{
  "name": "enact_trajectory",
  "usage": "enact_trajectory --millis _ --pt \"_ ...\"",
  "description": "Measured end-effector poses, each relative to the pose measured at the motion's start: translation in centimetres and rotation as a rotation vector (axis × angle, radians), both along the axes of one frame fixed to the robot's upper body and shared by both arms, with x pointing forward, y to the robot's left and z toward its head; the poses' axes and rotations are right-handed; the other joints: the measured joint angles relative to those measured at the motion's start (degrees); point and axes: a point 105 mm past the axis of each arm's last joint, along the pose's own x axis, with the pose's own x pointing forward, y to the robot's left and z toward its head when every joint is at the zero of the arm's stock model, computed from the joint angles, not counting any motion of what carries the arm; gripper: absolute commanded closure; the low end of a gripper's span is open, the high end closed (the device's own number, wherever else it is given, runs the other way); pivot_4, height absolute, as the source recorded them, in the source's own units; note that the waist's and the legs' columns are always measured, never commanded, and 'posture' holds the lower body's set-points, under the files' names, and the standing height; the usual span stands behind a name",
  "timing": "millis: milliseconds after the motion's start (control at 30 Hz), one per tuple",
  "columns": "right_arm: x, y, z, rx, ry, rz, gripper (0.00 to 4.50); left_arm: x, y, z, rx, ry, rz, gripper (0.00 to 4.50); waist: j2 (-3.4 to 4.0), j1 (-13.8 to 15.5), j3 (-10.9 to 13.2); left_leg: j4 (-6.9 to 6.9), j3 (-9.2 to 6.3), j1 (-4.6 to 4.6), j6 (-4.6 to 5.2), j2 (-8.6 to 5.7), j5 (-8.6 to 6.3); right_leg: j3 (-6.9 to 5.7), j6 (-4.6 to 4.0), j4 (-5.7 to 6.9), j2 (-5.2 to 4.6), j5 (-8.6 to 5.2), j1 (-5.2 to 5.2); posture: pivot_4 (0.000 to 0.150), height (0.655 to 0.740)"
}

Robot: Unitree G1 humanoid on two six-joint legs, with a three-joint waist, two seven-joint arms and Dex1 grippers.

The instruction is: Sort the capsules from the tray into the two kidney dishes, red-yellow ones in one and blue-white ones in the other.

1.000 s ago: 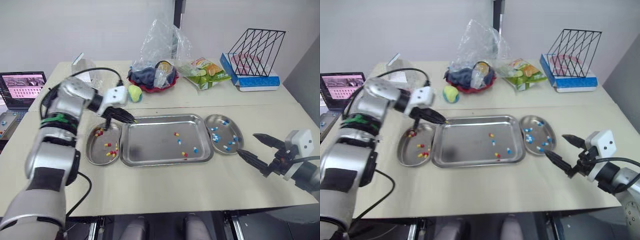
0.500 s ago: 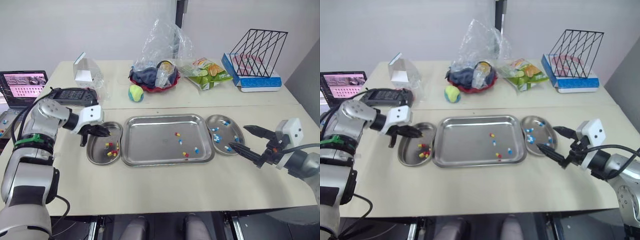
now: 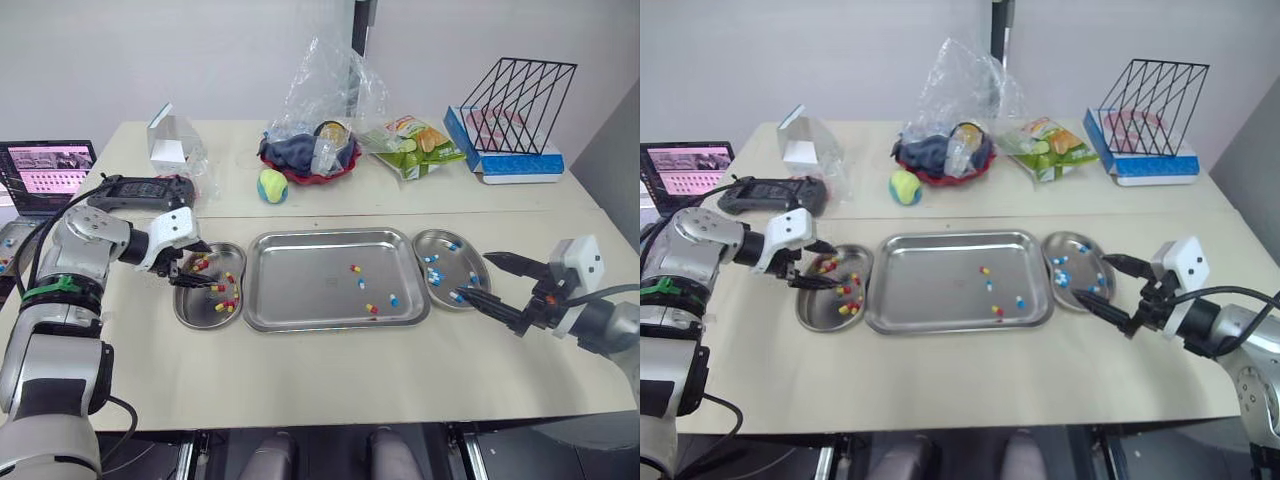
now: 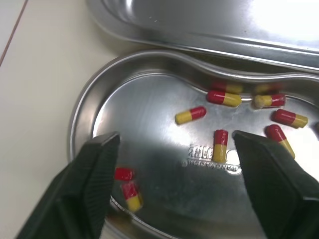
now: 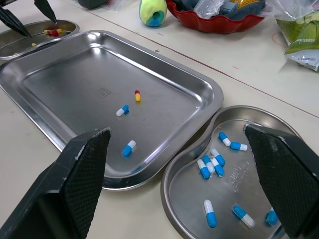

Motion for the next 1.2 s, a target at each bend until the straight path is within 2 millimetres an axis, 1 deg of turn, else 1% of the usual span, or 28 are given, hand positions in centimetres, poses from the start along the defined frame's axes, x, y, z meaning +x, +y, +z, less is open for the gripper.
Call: enact_trajectory --millis 100,167,267,333,367,467,500,600,633,667,700,767,800,867,933,1000,1100,1200 --pt "0.2 -0.3 0.1 0.000 0.003 0.004 0.00 0.2 0.5 1.7 -0.064 -0.036 0.039 0.02 0.00 0.00 0.00 0.00 0.00 0.00 0.00 0.00 0.00 0.00 0.00 0.00 0.00 0.00 0.00 0.150 0.7400" --pt "0.4 -0.8 0.3 0.013 0.000 -0.008 0.00 0.2 1.1 3.2 -0.148 -0.071 0.075 0.02 0.00 -0.09 0.00 0.00 0.00 0.02 0.00 0.00 0.00 0.00 0.00 0.00 0.00 0.00 0.00 0.150 0.7400" --pt "0.9 -2.5 0.8 0.052 -0.028 -0.051 0.00 -0.2 2.9 5.2 -0.283 -0.147 0.146 0.02 0.01 -0.25 0.00 -0.02 0.01 0.06 0.00 0.03 0.00 0.00 0.00 0.03 0.00 0.00 -0.04 0.150 0.7400" --pt "1.0 -3.2 0.8 0.062 -0.037 -0.069 0.00 -0.8 4.2 5.7 -0.340 -0.185 0.190 0.02 0.01 -0.39 -0.01 -0.07 0.03 0.13 0.00 0.04 0.00 0.01 0.00 0.04 0.00 0.00 -0.04 0.150 0.7400" --pt "1.3 -3.8 0.8 0.066 -0.045 -0.075 0.00 -1.5 5.7 5.9 -0.399 -0.246 0.232 0.02 0.03 -0.72 -0.01 -0.14 0.03 0.23 -0.01 0.07 -0.01 0.06 -0.01 0.04 0.00 0.01 -0.06 0.150 0.7400" --pt "1.6 -5.8 0.1 0.074 -0.028 -0.126 0.00 -3.8 8.9 5.1 -0.474 -0.316 0.332 0.02 0.03 -1.31 -0.02 -0.30 -0.04 0.28 -0.01 0.09 -0.01 0.08 -0.02 0.06 -0.02 0.01 -0.17 0.150 0.7400" --pt "1.7 -6.3 -0.2 0.080 -0.025 -0.137 0.00 -4.7 9.6 4.6 -0.484 -0.324 0.354 0.02 0.03 -1.38 -0.02 -0.34 -0.04 0.25 -0.01 0.10 -0.01 0.08 -0.03 0.06 -0.02 0.01 -0.24 0.150 0.7400" --pt "2.0 -7.4 -0.4 0.085 -0.040 -0.169 0.00 -6.4 10.9 3.6 -0.522 -0.325 0.408 0.02 0.03 -1.15 -0.02 -0.34 -0.03 0.14 -0.04 0.09 0.01 0.16 -0.05 0.23 -0.16 0.03 -0.54 0.150 0.7400" --pt "2.2 -7.9 -0.3 0.083 -0.061 -0.185 0.00 -7.3 11.8 3.2 -0.546 -0.337 0.452 0.02 0.03 -1.18 -0.02 -0.36 0.05 0.15 -0.03 0.09 0.00 0.19 -0.10 0.37 -0.26 0.06 -0.69 0.150 0.7400" --pt "2.3 -9.0 -0.7 0.082 -0.068 -0.227 0.00 -8.4 13.3 2.6 -0.578 -0.361 0.534 0.02 0.03 -1.16 -0.02 -0.39 0.11 0.19 -0.01 0.09 -0.01 0.18 -0.10 0.36 -0.28 0.06 -0.72 0.150 0.7400" --pt "2.3 -9.4 -0.9 0.079 -0.067 -0.242 0.00 -8.7 13.7 2.4 -0.584 -0.366 0.558 0.02 0.03 -1.09 -0.02 -0.39 0.12 0.17 -0.01 0.09 -0.01 0.18 -0.10 0.37 -0.28 0.06 -0.74 0.150 0.7400" --pt "2.7 -10.9 -1.5 0.084 -0.077 -0.301 0.00 -10.4 15.1 1.4 -0.612 -0.404 0.651 0.02 0.07 -1.10 -0.04 -0.46 0.23 0.26 0.00 0.09 -0.02 0.22 -0.12 0.33 -0.36 0.07 -0.77 0.150 0.7400" --pt "2.8 -11.5 -1.8 0.084 -0.080 -0.328 0.00 -11.1 15.3 0.7 -0.616 -0.413 0.677 0.02 0.09 -1.03 -0.05 -0.48 0.31 0.31 0.00 0.10 -0.03 0.23 -0.12 0.23 -0.38 0.07 -0.77 0.150 0.7400" --pt "2.9 -12.6 -2.6 0.086 -0.081 -0.377 0.00 -12.0 15.0 -1.3 -0.626 -0.409 0.709 0.02 0.10 -0.66 -0.05 -0.51 0.40 0.34 0.01 0.11 -0.04 0.26 -0.12 0.06 -0.40 0.07 -0.77 0.150 0.7400" --pt "3.1 -13.1 -2.8 0.090 -0.094 -0.397 0.00 -12.5 15.0 -2.4 -0.628 -0.410 0.741 0.02 0.07 -0.23 -0.04 -0.49 0.47 0.32 0.03 0.13 -0.05 0.24 -0.21 0.04 -0.33 0.13 -0.79 0.150 0.7400" --pt "3.3 -13.4 -2.7 0.090 -0.110 -0.409 0.00 -12.7 15.1 -2.0 -0.629 -0.444 0.762 0.02 0.06 0.11 -0.04 -0.48 0.46 0.31 0.30 0.16 -0.21 0.24 -0.23 0.04 -0.35 0.14 -0.78 0.150 0.7400" --pt "3.4 -13.5 -2.9 0.091 -0.123 -0.415 0.00 -12.8 15.0 -0.3 -0.623 -0.516 0.752 0.02 0.08 0.53 -0.06 -0.47 0.47 0.33 0.33 0.13 -0.23 0.27 -0.23 0.02 -0.38 0.15 -0.76 0.150 0.7400" --pt "3.4 -13.6 -3.2 0.096 -0.119 -0.419 0.00 -12.7 14.8 0.1 -0.629 -0.536 0.743 0.02 0.09 0.45 -0.06 -0.48 0.50 0.34 0.33 0.13 -0.23 0.30 -0.23 0.02 -0.37 0.15 -0.77 0.150 0.7400"
